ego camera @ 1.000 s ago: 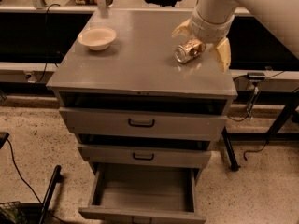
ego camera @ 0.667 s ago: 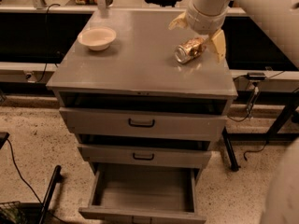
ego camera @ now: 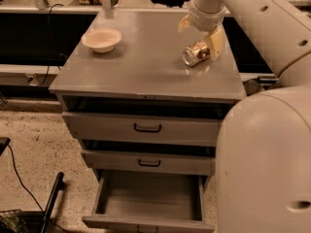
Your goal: Place orange can into bottom drawer
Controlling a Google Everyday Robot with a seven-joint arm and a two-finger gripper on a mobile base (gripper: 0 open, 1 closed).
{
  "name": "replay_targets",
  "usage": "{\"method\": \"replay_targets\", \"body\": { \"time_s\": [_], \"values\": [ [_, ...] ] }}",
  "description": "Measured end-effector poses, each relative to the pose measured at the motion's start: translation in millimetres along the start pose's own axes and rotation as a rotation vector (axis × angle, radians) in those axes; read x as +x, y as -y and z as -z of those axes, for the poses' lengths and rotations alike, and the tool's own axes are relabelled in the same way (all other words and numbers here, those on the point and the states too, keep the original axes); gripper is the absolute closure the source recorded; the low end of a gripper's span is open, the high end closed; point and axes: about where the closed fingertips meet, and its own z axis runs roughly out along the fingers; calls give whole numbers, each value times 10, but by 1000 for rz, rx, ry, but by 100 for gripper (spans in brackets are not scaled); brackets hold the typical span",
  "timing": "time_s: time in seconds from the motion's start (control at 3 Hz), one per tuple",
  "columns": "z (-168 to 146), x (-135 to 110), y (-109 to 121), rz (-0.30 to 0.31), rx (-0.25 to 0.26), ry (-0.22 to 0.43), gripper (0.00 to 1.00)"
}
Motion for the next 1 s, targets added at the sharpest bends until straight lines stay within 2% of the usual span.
{"method": "replay_targets", "body": {
  "time_s": [0.33,0.67,1.0],
  "values": [
    [-265,106,-3,-39,-31,-2,23],
    [-546,179,-33,-71,-65,5,26],
    [-661,203,-29,-81,-75,8,32]
  ]
}}
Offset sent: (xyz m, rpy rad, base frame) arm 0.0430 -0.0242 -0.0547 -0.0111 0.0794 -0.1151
